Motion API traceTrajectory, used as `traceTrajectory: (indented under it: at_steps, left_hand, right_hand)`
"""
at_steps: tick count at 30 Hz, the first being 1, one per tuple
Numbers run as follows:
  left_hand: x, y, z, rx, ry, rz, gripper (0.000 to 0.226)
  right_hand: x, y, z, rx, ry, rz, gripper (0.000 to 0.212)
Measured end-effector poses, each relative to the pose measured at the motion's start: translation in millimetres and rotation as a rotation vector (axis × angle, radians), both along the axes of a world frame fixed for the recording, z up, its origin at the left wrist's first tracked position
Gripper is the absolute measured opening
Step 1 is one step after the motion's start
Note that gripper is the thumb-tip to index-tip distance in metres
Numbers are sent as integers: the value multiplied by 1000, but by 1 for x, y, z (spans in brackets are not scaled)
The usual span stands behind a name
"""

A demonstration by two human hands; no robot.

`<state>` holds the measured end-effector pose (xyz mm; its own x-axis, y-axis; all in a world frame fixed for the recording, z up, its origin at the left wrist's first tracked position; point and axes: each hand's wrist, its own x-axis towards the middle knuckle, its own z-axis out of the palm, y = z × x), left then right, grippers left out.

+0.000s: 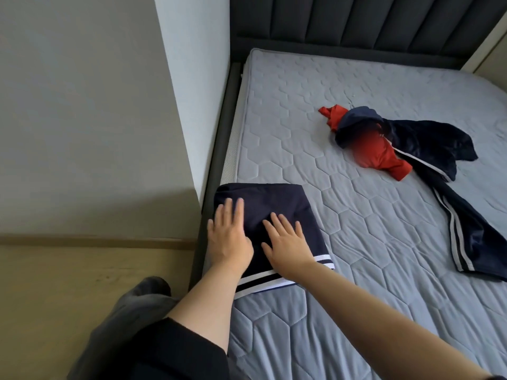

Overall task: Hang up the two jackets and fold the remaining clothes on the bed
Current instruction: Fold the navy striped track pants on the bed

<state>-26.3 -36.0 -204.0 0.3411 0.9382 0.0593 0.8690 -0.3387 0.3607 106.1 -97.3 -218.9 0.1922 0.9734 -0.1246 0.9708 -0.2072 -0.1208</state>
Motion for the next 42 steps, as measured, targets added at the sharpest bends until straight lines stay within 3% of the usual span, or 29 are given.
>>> traceTrajectory:
  at_steps: [2,4,7,10,12,14,19,21,27,35,42]
  left_hand:
    - [0,-2,-14,-159,116,-77,66]
    - [-4,0,-26,-269,173,-51,59]
    - [9,7,-16,-110,102,15,53]
    - [27,22,-7,110,-50,-39,38]
    - [28,27,-17,91,2,-153,49]
    - [24,32,-32,-6,111,-189,57]
    - [22,42,-50,-123,179,-209,59]
    - [22,42,-51,-126,175,-198,59]
    - [23,42,-50,-151,184,-190,60]
    - [27,26,-36,-60,218,-208,59]
    - [20,-15,-38,-59,253,-369,73]
  right_hand:
    - [7,0,-4,-30,-34,-25,58]
    - [25,-3,-4,-94,-56,-214,58]
    - [40,4,2,-140,-46,-394,61]
    - [31,26,5,133,-36,-220,54]
    - [30,38,4,147,35,-76,52]
    - [36,43,-5,32,64,-42,52]
    - [66,49,-18,-98,206,-451,57]
    - [65,55,-16,-138,191,-521,61]
    - [32,33,-22,99,10,-253,55]
    - [31,19,-42,27,88,-356,56]
    - [36,21,-44,35,183,-366,58]
